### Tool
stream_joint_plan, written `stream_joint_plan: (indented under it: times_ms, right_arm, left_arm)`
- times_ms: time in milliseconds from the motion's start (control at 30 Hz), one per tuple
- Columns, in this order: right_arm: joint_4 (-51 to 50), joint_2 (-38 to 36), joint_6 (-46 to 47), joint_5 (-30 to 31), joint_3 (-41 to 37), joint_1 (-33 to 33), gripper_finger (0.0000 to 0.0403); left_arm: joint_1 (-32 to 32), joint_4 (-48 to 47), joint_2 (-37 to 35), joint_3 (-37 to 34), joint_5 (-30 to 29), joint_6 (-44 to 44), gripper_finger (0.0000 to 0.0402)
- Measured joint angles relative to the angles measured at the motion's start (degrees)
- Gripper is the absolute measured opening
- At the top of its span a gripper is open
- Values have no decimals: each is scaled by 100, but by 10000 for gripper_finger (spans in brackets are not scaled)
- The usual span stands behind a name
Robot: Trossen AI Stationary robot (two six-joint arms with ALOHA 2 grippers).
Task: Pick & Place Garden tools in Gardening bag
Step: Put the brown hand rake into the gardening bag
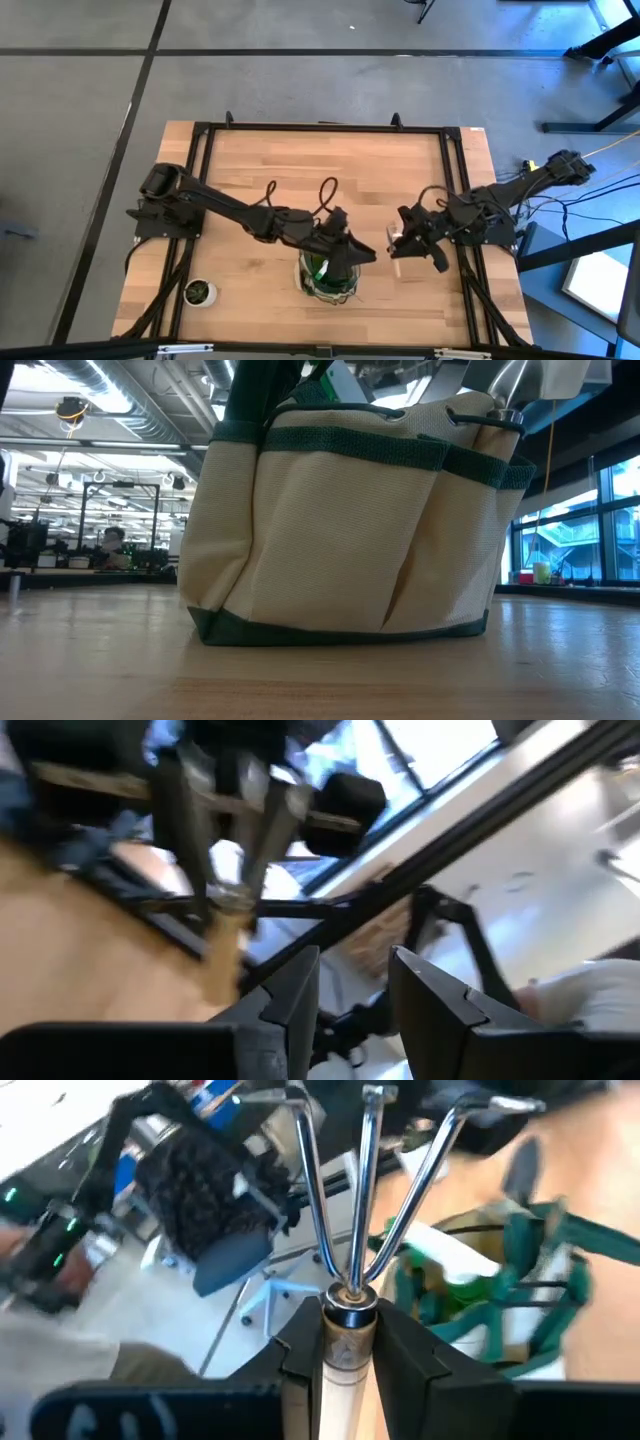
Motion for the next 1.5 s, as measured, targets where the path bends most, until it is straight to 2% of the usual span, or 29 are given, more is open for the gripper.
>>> stream_joint_plan:
  times_ms: [100, 233, 367, 467, 600, 800, 1033, 1300, 1500]
  right_arm:
    - [-26, -2, -307, 54, 0, 238, 62]
    - [-214, 5, -633, 620, 0, 585, 62]
    - [-552, 209, -700, 1139, 0, 764, 62]
    - [-302, 455, -812, 1167, 0, 769, 62]
    - [350, 908, -1117, 1137, 0, 762, 62]
    - [1126, 1519, -1247, 1125, 0, 538, 62]
    - [1452, 2042, -1306, 1125, 0, 238, 62]
    - [2119, 2537, -1411, 1239, 0, -114, 62]
    - [2701, 3156, -1218, 1468, 4, -105, 62]
  left_arm:
    - [-7, -708, -331, 0, -194, 0, 115]
    - [-88, -1398, -702, -3, -527, 23, 115]
    - [-222, -1775, -1071, -4, -1239, 198, 115]
    - [-308, -1944, -1249, -4, -1735, 328, 115]
    - [-363, -1967, -1356, -4, -2009, 349, 115]
    - [-404, -1973, -1354, -4, -2043, 157, 115]
    - [-406, -1974, -1352, -4, -2128, -1, 115]
    - [-442, -1972, -1349, -4, -1628, -15, 116]
    - [-604, -1985, -1345, -4, -1238, 161, 116]
